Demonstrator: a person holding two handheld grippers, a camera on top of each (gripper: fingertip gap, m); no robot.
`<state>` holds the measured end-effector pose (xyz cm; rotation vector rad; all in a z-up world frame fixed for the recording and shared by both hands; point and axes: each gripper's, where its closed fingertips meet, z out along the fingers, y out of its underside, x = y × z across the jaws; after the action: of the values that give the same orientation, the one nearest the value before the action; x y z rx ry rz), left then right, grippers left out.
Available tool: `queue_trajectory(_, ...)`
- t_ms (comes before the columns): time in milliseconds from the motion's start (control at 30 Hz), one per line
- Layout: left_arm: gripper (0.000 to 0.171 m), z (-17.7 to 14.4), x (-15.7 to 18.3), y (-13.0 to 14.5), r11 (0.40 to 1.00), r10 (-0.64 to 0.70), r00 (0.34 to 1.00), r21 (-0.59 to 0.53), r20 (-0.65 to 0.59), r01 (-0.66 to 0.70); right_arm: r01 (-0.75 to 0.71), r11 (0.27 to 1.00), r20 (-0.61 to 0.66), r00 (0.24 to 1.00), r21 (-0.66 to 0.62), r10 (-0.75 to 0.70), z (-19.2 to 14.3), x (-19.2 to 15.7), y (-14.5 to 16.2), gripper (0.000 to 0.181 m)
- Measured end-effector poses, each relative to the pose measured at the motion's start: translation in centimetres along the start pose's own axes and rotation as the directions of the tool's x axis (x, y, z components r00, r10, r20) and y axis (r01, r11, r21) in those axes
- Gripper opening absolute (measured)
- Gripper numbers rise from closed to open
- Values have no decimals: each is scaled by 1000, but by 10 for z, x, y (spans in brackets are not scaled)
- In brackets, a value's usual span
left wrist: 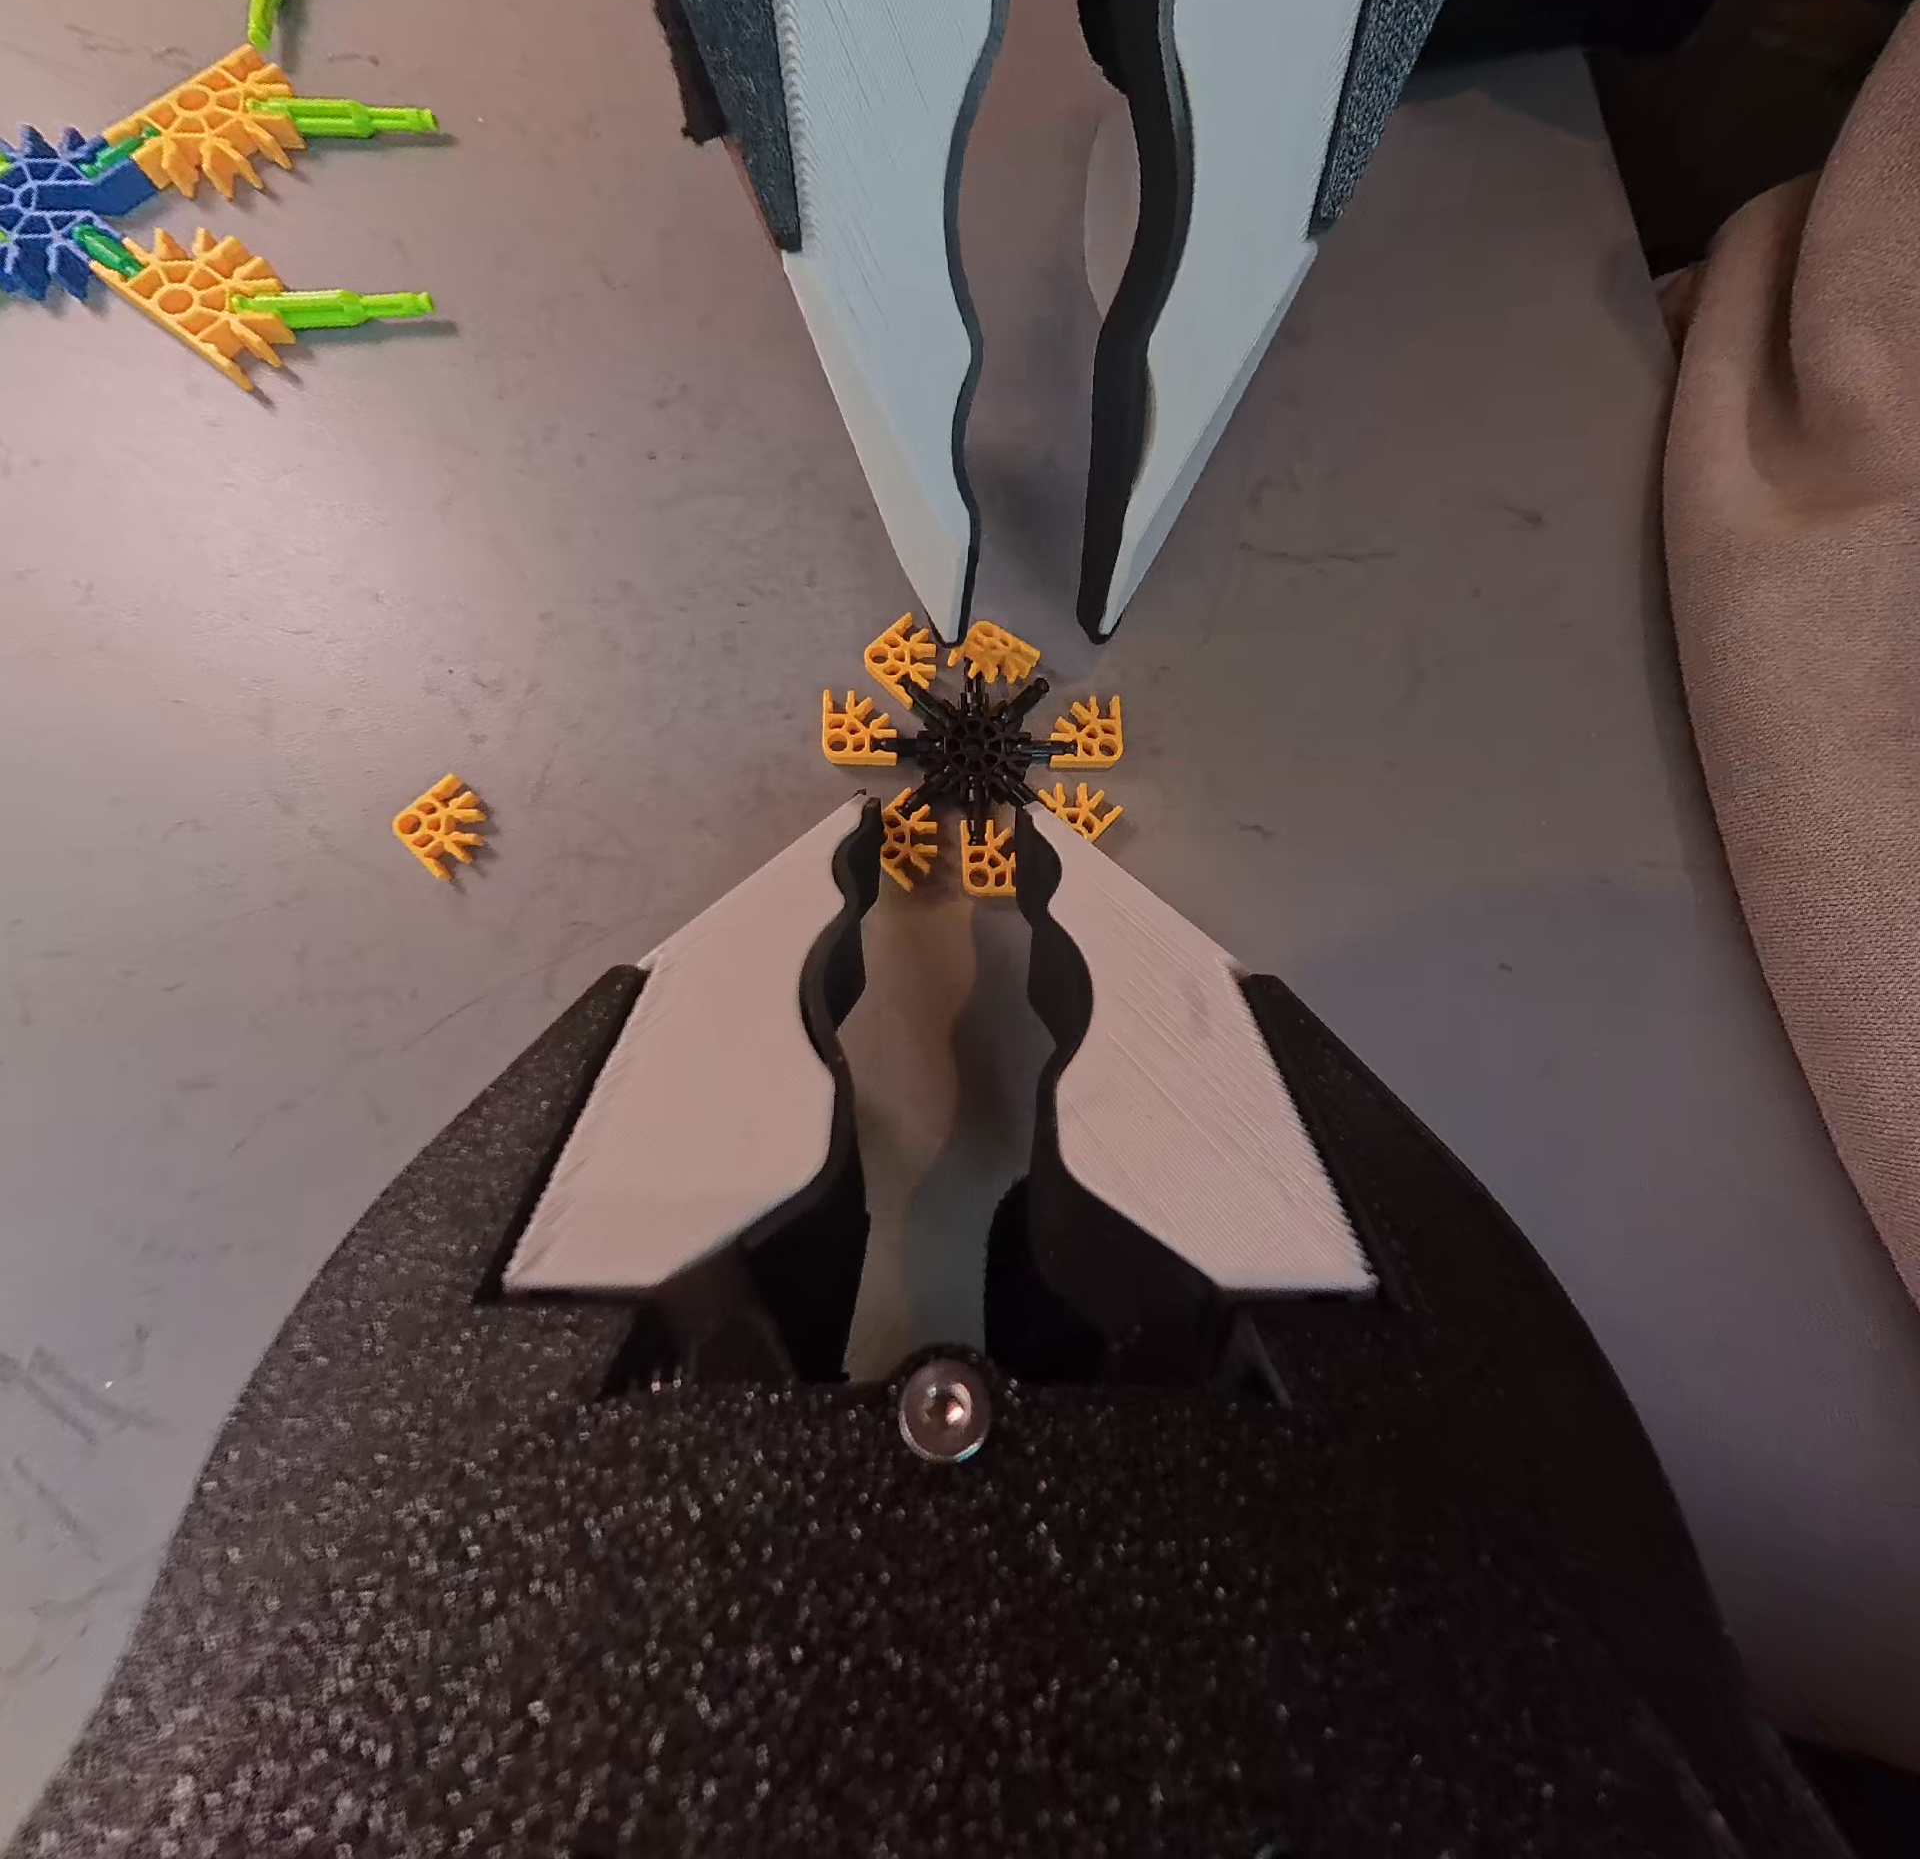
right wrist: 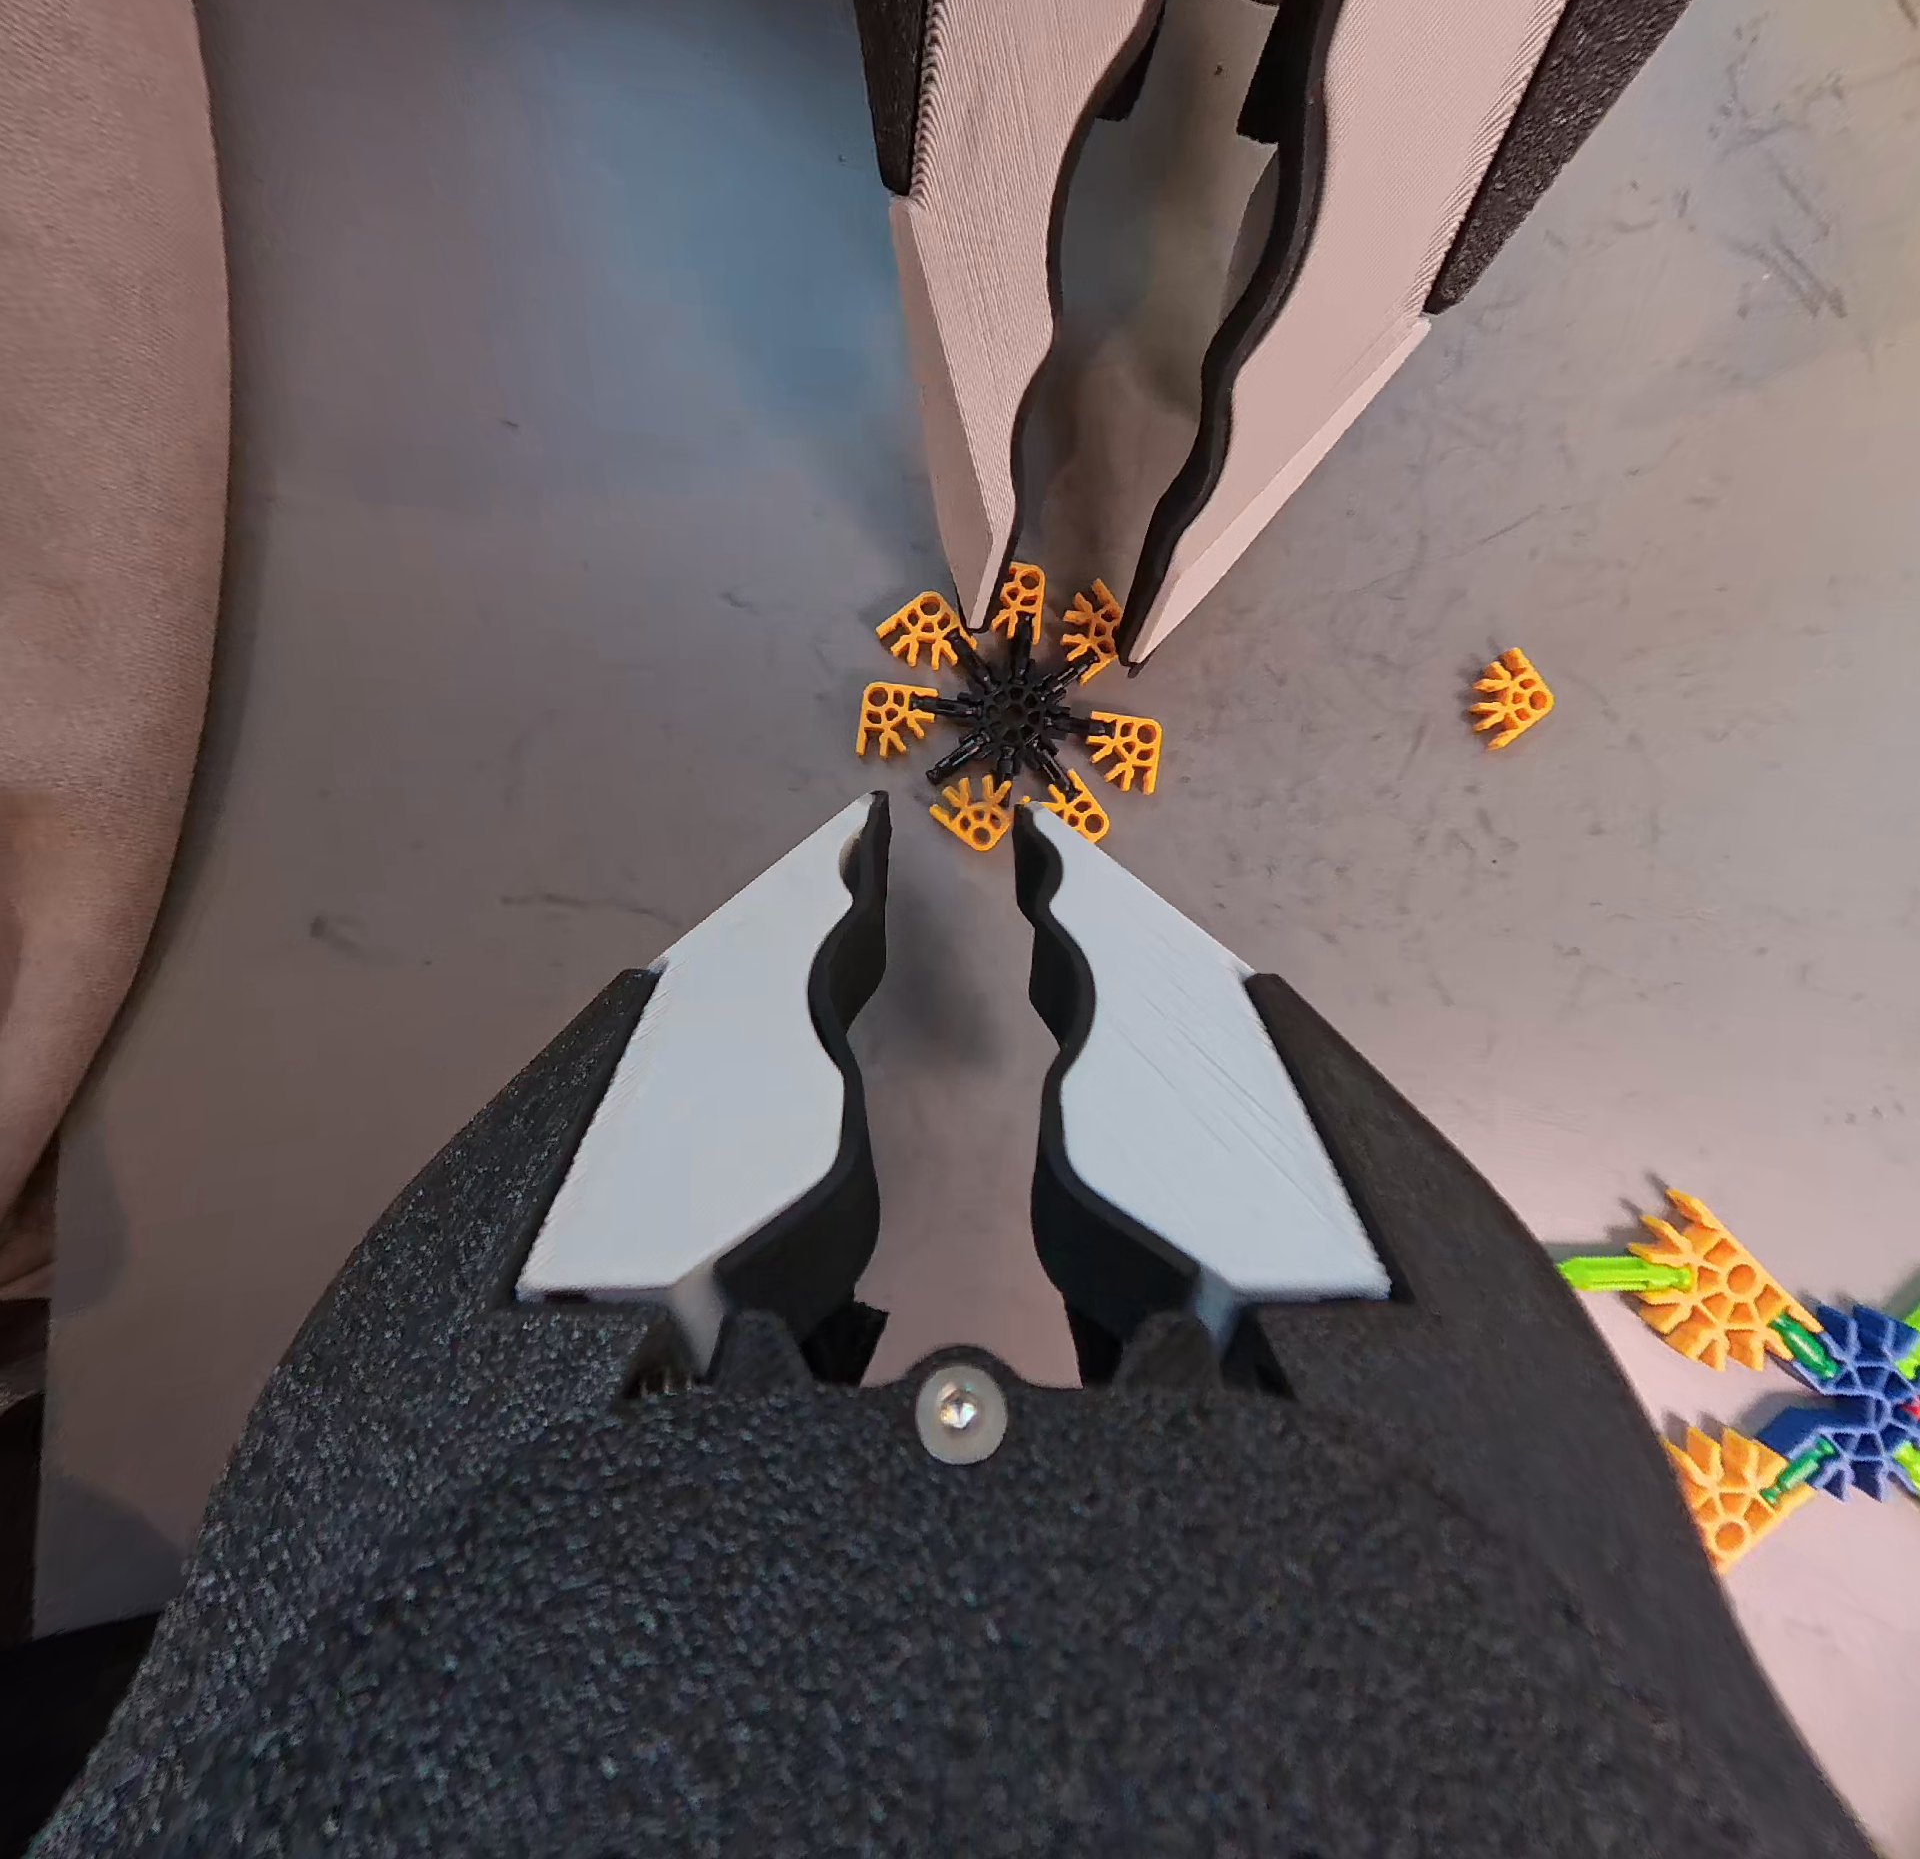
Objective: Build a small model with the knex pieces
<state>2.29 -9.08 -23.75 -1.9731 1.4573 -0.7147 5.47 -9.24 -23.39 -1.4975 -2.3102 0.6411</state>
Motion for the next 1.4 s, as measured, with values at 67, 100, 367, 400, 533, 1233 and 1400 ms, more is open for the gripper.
queue_trajectory(67,26,0,0,0,1000,-1,1000,1,0,1,3,1000,-28,1000,-20,-4,1,2,0,22)
queue_trajectory(100,25,0,0,0,1000,1,1000,1,1,-1,6,999,-42,999,-33,-8,2,3,1,21)
queue_trajectory(367,25,0,-1,0,1000,4,1000,-1,5,-4,64,997,-46,997,-40,-66,5,4,3,15)
queue_trajectory(400,25,0,-1,0,1000,5,1000,-2,5,-5,75,996,-34,996,-40,-77,5,3,4,15)
queue_trajectory(533,25,0,-1,0,1000,7,1000,-2,5,-7,133,990,9,991,-41,-133,4,1,5,15)
queue_trajectory(1233,22,3,3,-2,998,36,999,43,-35,-34,337,926,241,925,-169,-293,0,3,12,14)
queue_trajectory(1400,22,3,3,-2,998,39,999,45,-36,-37,370,910,253,913,-187,-319,-3,5,13,14)
